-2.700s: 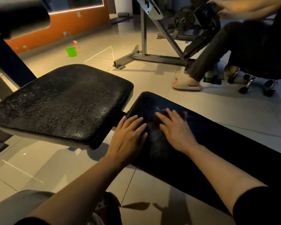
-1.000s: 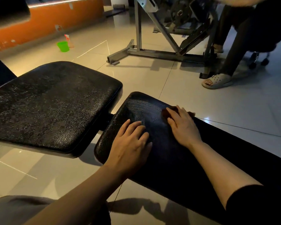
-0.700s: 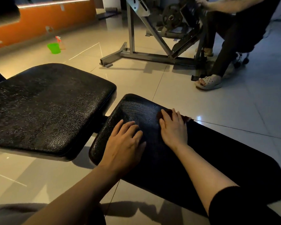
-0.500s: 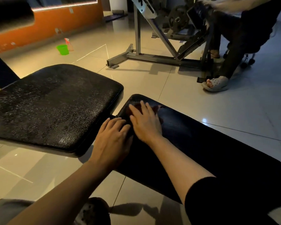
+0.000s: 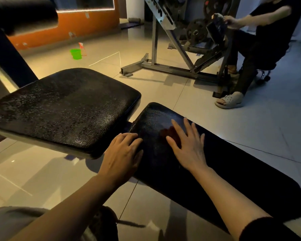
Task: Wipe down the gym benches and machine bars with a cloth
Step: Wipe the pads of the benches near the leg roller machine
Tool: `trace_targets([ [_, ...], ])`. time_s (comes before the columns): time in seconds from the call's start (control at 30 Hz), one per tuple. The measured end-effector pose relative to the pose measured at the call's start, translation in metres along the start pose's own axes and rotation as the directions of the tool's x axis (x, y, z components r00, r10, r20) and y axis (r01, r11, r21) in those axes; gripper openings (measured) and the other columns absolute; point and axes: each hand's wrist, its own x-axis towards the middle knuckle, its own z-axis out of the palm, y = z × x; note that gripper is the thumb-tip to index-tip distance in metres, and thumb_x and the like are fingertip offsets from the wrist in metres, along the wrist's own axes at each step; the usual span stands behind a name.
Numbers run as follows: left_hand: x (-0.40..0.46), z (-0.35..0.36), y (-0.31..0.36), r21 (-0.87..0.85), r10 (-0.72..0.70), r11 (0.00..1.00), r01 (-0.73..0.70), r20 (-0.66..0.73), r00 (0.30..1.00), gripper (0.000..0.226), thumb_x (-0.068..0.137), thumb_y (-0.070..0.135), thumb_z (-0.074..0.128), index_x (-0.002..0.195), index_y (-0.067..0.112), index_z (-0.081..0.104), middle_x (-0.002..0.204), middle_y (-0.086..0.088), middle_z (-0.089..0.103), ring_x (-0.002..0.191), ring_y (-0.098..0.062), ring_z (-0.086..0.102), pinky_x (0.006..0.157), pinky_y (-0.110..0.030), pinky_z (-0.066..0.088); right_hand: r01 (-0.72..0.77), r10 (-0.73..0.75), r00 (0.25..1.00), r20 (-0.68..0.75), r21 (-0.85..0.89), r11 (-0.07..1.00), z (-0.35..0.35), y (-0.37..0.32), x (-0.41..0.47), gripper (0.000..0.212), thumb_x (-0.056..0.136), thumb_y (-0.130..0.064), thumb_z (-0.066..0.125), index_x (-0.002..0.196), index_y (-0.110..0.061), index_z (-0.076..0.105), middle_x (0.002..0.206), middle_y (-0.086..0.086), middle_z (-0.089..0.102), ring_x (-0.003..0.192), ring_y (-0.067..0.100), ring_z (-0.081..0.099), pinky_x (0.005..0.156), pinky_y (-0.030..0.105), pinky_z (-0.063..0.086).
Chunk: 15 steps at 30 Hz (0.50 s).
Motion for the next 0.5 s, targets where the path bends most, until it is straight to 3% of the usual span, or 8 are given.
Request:
trace_targets([
  [0.1, -0.008, 0.000, -0.004, -0.026, -0.010, 1.000, 0.010, -0.002, 1.000, 0.046, 0.093, 0.039, 0.038, 0.124, 0.014, 0.062, 0.126, -0.005, 0.060, 0.114, -0.022, 0.055, 0.098, -0.038, 0.046, 0.085, -0.085, 0.996, 0.018, 0.029, 0.996, 0.004, -0.008, 0.010, 0.052, 0.100, -0.051, 0.035, 0.151, -0.041, 0.025, 0.164, -0.004, 0.003, 0.150, 0.016, -0.002, 0.120, 0.045, -0.004],
  [0.2, -0.014, 0.001, -0.009, -0.041, -0.019, 0.999, 0.018, -0.017, 1.000, 0.046, 0.090, 0.035, 0.047, 0.128, 0.011, 0.059, 0.130, -0.008, 0.057, 0.118, -0.024, 0.054, 0.102, -0.037, 0.041, 0.150, -0.151, 0.988, 0.011, 0.052, 0.987, 0.009, -0.030, 0.002, 0.049, 0.103, -0.041, 0.036, 0.150, -0.029, 0.034, 0.163, 0.000, 0.009, 0.150, 0.016, 0.007, 0.115, 0.031, -0.003],
  [0.33, -0.019, 0.000, -0.011, -0.053, -0.005, 0.999, 0.003, -0.022, 1.000, 0.051, 0.091, 0.039, 0.039, 0.125, 0.009, 0.060, 0.129, -0.008, 0.058, 0.119, -0.024, 0.053, 0.102, -0.033, 0.040, 0.403, -0.403, 0.915, 0.024, 0.021, 0.915, 0.018, -0.045, -0.022, 0.049, 0.101, -0.036, 0.041, 0.149, -0.029, 0.035, 0.161, 0.003, 0.019, 0.147, 0.020, 0.017, 0.116, 0.037, 0.012],
  [0.4, -0.019, -0.002, -0.013, -0.056, 0.010, 0.998, -0.012, -0.029, 1.000, 0.052, 0.089, 0.040, 0.037, 0.122, 0.009, 0.063, 0.127, -0.008, 0.060, 0.117, -0.024, 0.055, 0.101, -0.033, 0.042, 0.341, -0.340, 0.940, 0.019, -0.039, 0.939, 0.016, -0.030, -0.006, 0.049, 0.099, -0.039, 0.038, 0.147, -0.032, 0.037, 0.160, 0.006, 0.022, 0.147, 0.025, 0.018, 0.117, 0.043, 0.010],
  [0.5, -0.021, -0.005, -0.015, -0.073, -0.015, 0.997, 0.012, -0.030, 0.999, 0.053, 0.088, 0.042, 0.036, 0.121, 0.011, 0.063, 0.127, -0.006, 0.059, 0.118, -0.023, 0.054, 0.102, -0.032, 0.038, -0.025, 0.026, 1.000, 0.008, -0.067, 0.997, 0.009, -0.030, 0.024, 0.048, 0.104, -0.039, 0.030, 0.151, -0.031, 0.031, 0.162, 0.008, 0.014, 0.149, 0.027, 0.010, 0.121, 0.046, 0.004],
])
